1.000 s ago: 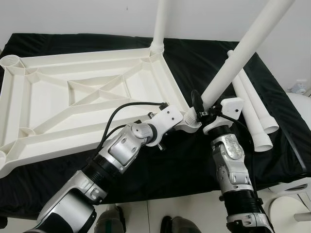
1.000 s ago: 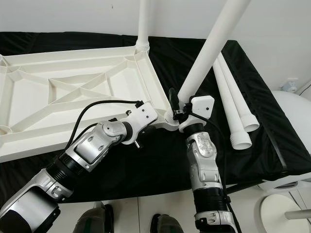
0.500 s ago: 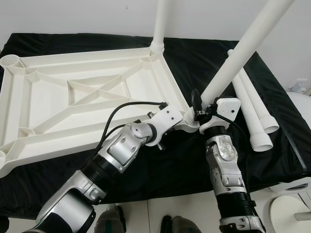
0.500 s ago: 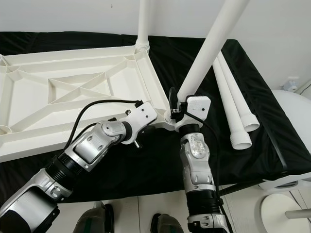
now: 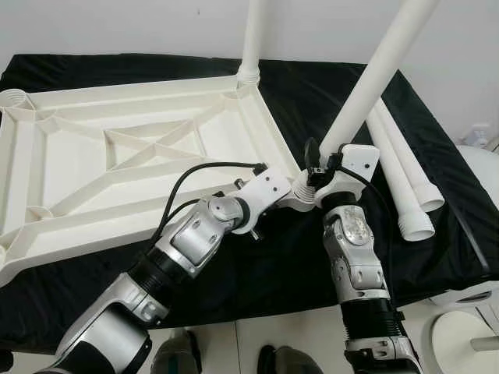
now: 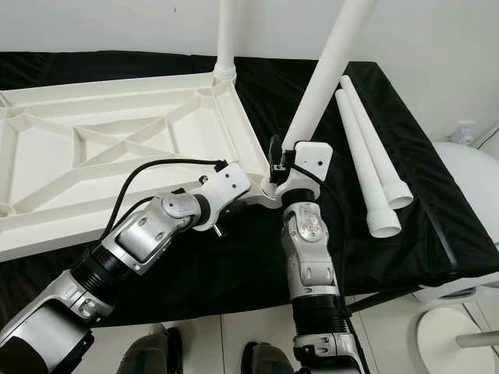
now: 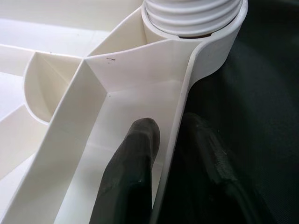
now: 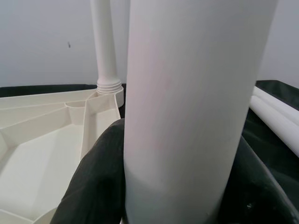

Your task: Building children table

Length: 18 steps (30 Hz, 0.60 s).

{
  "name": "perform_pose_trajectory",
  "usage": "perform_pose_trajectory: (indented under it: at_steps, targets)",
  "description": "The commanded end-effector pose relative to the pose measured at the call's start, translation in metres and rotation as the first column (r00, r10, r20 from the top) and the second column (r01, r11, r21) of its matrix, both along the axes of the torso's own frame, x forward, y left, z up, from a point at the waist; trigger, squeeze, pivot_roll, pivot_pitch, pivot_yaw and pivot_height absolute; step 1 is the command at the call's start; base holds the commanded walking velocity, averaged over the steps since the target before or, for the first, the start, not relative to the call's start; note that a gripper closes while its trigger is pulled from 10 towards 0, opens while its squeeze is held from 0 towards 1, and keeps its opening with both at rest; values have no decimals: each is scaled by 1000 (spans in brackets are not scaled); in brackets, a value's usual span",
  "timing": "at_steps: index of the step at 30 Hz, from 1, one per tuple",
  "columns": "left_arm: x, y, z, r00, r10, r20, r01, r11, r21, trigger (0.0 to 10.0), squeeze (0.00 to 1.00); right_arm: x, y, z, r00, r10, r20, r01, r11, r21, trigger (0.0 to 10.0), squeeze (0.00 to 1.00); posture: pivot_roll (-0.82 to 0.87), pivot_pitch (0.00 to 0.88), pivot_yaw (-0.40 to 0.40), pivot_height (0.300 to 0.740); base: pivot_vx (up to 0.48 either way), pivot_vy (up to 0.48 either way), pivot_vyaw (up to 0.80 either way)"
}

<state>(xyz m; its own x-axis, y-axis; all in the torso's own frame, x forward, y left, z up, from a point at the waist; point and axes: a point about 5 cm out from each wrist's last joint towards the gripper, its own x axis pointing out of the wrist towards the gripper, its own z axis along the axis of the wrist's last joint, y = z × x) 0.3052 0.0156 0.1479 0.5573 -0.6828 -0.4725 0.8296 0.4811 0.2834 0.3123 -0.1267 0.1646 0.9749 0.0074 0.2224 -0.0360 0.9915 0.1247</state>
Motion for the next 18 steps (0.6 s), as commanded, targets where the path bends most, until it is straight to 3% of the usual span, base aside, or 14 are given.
perform_pose_trajectory:
  at_steps: [1,18]
  targets:
    - [-9,-19,27,985,-162,61,165,985,-53,10000,0,-5,-6,-47,971,-37,-234,35,999,-13,10000,0,12,111,-49,740,0,0,0]
    - [-9,-18,30,986,-156,60,160,985,-59,10000,0,-21,-3,-50,974,-70,-215,52,995,-88,10000,0,9,120,-49,740,0,0,0]
